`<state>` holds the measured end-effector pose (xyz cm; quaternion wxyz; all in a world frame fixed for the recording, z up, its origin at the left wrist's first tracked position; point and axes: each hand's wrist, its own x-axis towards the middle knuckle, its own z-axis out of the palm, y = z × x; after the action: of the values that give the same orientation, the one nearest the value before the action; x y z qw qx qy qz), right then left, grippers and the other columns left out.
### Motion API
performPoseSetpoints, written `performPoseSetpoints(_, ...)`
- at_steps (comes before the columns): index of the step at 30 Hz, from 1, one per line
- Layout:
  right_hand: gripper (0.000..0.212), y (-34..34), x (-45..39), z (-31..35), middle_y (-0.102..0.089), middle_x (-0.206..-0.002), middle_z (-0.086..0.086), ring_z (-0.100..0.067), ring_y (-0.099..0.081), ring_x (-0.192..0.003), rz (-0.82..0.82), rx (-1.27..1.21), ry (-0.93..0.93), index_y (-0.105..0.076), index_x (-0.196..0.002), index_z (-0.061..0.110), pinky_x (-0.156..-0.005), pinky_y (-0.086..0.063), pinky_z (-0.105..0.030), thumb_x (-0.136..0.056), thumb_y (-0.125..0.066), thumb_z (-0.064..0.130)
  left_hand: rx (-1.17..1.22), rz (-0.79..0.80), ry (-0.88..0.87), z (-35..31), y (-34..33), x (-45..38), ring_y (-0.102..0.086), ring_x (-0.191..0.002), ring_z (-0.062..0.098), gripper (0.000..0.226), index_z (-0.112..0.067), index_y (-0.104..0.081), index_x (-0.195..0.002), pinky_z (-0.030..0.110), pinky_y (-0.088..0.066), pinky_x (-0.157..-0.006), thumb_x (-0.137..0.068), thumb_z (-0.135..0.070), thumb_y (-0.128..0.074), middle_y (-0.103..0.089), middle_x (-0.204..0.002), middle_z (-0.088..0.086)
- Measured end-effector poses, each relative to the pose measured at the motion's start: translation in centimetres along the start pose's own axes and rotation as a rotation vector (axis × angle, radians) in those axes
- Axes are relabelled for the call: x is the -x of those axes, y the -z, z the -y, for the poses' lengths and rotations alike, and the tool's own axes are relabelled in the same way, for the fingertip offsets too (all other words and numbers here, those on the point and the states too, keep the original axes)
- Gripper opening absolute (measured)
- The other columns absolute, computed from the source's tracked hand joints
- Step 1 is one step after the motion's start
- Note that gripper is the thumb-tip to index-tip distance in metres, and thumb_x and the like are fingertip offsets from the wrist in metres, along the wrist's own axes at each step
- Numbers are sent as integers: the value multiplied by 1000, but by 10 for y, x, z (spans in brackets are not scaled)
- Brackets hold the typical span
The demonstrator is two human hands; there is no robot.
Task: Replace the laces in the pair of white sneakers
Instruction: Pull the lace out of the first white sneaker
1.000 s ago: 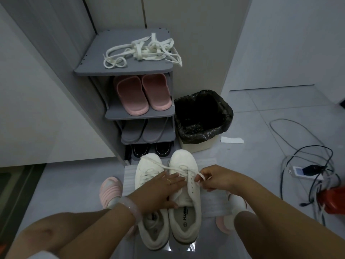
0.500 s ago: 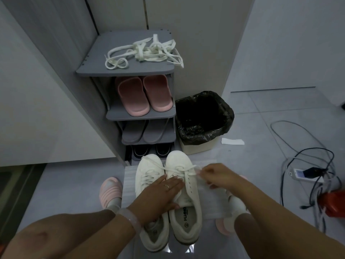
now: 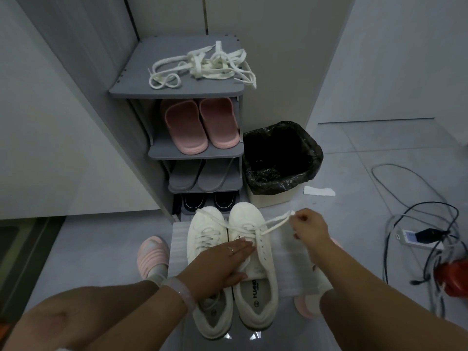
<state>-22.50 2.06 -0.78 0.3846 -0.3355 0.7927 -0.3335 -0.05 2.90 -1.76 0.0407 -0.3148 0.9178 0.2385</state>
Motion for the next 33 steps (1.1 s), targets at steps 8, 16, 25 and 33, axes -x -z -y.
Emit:
performPoseSetpoints(8, 31, -11, 21, 3, -41, -128, -3, -20, -39, -117, 171, 965, 916, -57, -119, 18, -87, -38, -28, -90, -49, 21, -2, -12, -22, 2, -3, 1, -3, -143, 4, 65, -23, -6, -148, 8, 1, -105, -96, -40, -41, -5, -157, -5)
performPoseSetpoints(16, 25, -17, 15, -4, -44, -124, -1, -21, -37, -117, 18, 950, 700, -61, -111, 17, -91, -32, -31, -92, -45, 23, 14, -8, -19, 3, -4, 1, 0, -142, 1, 65, -24, -7, -148, 10, -2, -107, -96, -41, -41, -6, -157, -6)
performPoseSetpoints(25, 24, -23, 24, -14, -36, -141, -3, -21, -25, -135, 89, 791, 715, -66, -106, 23, -104, -23, -33, -84, -62, 27, 24, 13, -3, 1, -2, 0, -2, -143, 3, 65, -23, -7, -148, 16, -10, -112, -96, -40, -41, -6, -157, -6)
performPoseSetpoints(33, 10, -1, 0, -21, -53, -125, -9, -31, -43, -118, -162, 364, 136, -71, -88, 21, -96, -40, -40, -84, -62, 20, 67, 0, -1, 1, -1, 1, 2, -137, -6, 63, -26, -11, -148, 13, -11, -109, -95, -40, -43, -7, -156, -9)
